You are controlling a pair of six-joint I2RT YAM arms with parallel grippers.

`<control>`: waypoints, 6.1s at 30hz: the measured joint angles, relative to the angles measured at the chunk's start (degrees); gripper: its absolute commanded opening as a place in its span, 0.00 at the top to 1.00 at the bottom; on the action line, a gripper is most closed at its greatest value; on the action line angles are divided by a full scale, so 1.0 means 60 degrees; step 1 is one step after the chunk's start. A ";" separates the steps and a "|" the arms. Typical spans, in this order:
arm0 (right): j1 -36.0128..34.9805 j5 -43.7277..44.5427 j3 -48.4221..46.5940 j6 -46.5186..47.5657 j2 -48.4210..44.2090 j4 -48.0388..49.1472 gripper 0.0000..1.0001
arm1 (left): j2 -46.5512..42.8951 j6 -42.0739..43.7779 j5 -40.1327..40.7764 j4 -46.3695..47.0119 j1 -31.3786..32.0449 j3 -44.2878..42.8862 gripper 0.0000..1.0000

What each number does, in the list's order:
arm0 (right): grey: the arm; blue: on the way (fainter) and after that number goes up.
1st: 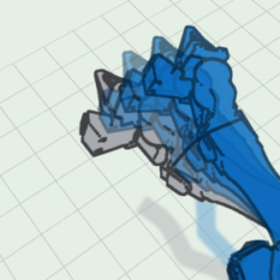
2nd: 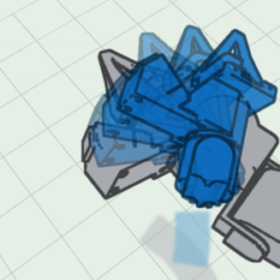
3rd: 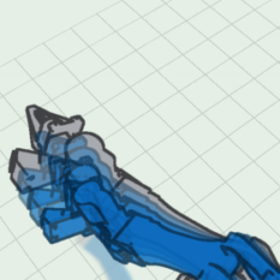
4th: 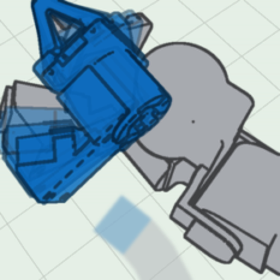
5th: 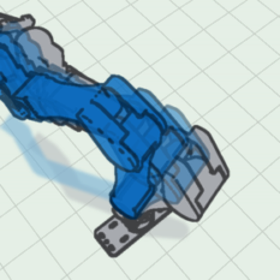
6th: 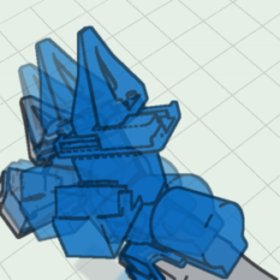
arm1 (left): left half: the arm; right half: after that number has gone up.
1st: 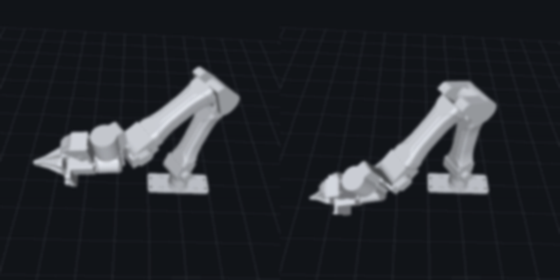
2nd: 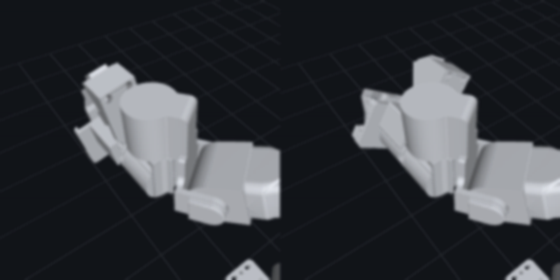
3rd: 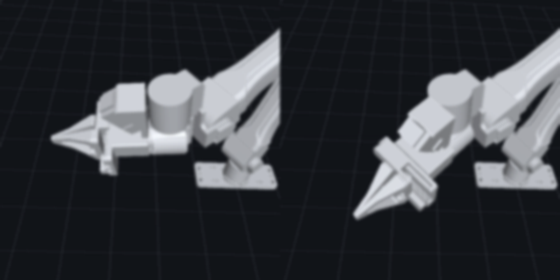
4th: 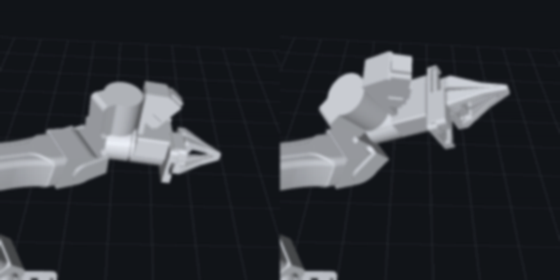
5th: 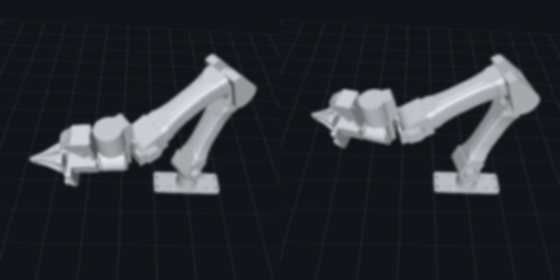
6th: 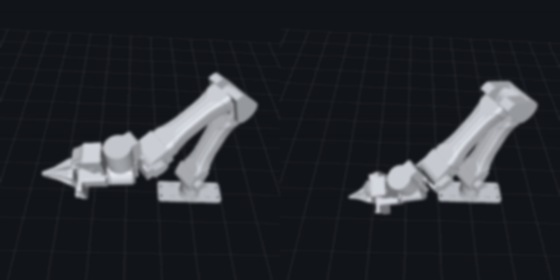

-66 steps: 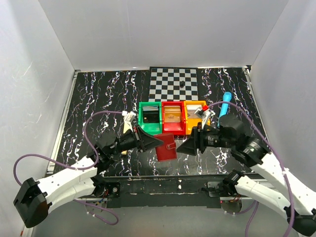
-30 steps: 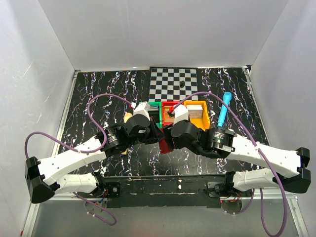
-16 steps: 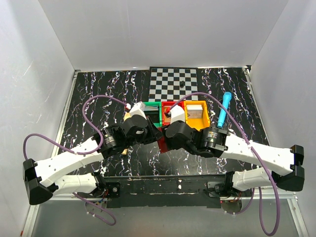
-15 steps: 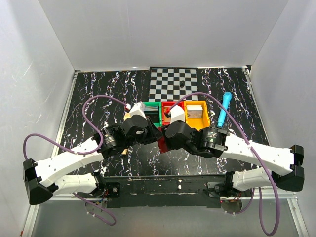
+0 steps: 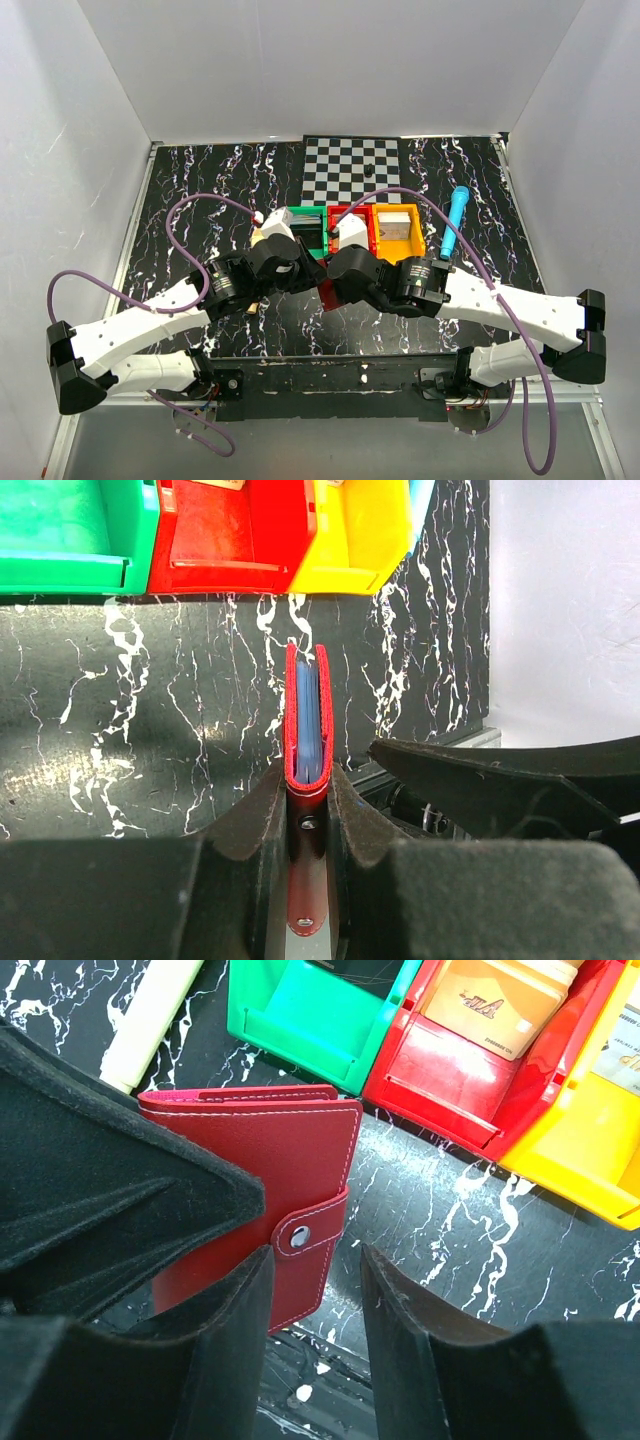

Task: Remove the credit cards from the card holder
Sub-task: Open the card holder at the center of the board.

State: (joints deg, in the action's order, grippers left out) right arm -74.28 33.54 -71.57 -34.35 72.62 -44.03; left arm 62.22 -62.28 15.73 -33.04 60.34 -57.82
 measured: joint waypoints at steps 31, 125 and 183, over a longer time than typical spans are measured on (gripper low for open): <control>-0.0051 0.0117 0.0044 -0.0233 -0.0244 -0.0211 0.52 | 0.0011 -0.0353 0.0069 0.0066 0.0047 0.0149 1.00; 0.0138 -0.1188 0.0652 0.0149 -0.0554 0.0812 0.99 | -0.0280 -0.0426 0.0393 -0.0299 0.0233 0.0204 1.00; 0.0550 -0.1785 0.1286 0.0004 -0.1443 0.1053 0.49 | -0.0816 -0.0353 0.0463 0.0208 0.0229 0.0856 1.00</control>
State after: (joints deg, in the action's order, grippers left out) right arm -70.98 22.83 -63.86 -34.33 63.96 -37.71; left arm 57.32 -64.40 18.50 -31.79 61.71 -52.69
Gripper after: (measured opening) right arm 0.544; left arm 0.114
